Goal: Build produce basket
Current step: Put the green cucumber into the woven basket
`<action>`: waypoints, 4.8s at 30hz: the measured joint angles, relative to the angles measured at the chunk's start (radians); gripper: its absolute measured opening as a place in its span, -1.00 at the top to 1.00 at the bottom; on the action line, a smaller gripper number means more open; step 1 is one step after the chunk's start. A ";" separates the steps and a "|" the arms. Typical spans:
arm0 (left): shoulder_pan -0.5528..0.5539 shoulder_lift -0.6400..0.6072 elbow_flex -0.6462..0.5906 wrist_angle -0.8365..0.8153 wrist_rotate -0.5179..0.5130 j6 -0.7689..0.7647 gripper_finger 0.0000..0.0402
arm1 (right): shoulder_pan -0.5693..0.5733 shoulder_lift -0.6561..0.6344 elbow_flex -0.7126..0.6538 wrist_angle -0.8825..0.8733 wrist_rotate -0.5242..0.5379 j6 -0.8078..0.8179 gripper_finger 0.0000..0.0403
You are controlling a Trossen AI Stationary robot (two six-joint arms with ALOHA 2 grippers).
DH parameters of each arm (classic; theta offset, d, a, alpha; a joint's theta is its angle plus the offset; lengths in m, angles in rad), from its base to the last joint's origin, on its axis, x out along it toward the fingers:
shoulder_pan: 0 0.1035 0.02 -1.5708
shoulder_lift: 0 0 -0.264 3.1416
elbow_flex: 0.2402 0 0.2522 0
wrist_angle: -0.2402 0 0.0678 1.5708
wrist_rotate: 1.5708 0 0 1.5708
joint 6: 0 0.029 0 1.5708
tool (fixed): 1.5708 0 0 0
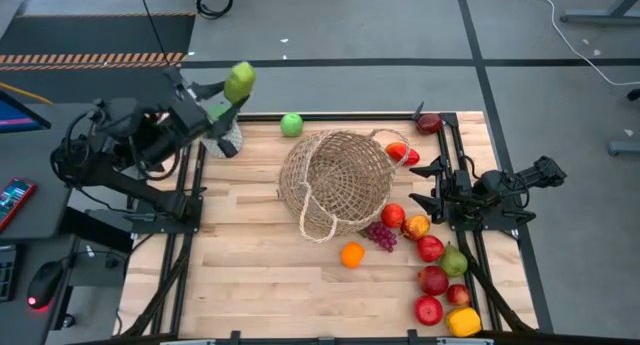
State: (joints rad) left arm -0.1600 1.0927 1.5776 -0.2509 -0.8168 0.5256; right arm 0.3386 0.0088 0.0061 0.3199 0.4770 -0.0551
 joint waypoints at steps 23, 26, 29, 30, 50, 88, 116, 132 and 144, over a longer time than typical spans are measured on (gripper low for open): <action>0.264 0.005 0.000 -0.170 0.861 -0.966 0.21 | 0.000 0.000 0.000 0.000 0.000 0.000 -0.79; 0.288 0.009 0.000 -0.107 0.989 -1.030 0.21 | 0.000 0.000 0.000 0.000 0.000 0.000 -0.79; 0.301 0.007 0.000 -0.024 1.092 -1.099 0.21 | 0.000 0.000 0.000 0.000 0.000 0.000 -0.79; 0.304 0.007 0.000 -0.001 1.116 -1.119 0.21 | 0.000 0.000 0.000 0.000 0.000 0.000 -0.79; 0.303 0.008 0.000 0.067 1.175 -1.173 0.20 | 0.000 0.000 0.000 0.000 0.000 0.000 -0.79; 0.246 0.772 0.292 0.021 1.306 -1.436 0.20 | 0.000 0.000 0.000 0.000 0.000 0.000 -0.79; 0.261 0.922 0.290 -0.505 0.778 -0.936 0.20 | 0.000 0.000 0.000 0.000 0.000 0.000 -0.79; 0.197 0.923 0.380 -0.596 0.668 -0.850 0.20 | 0.000 0.000 0.000 0.000 0.000 0.000 -0.79; 0.182 0.980 0.449 -0.632 0.618 -0.783 0.20 | 0.000 0.000 0.000 0.001 0.000 0.000 -0.79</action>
State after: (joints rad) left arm 0.0223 2.0729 2.0266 -0.8827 -0.1988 -0.2576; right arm 0.3385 0.0086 0.0059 0.3205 0.4774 -0.0551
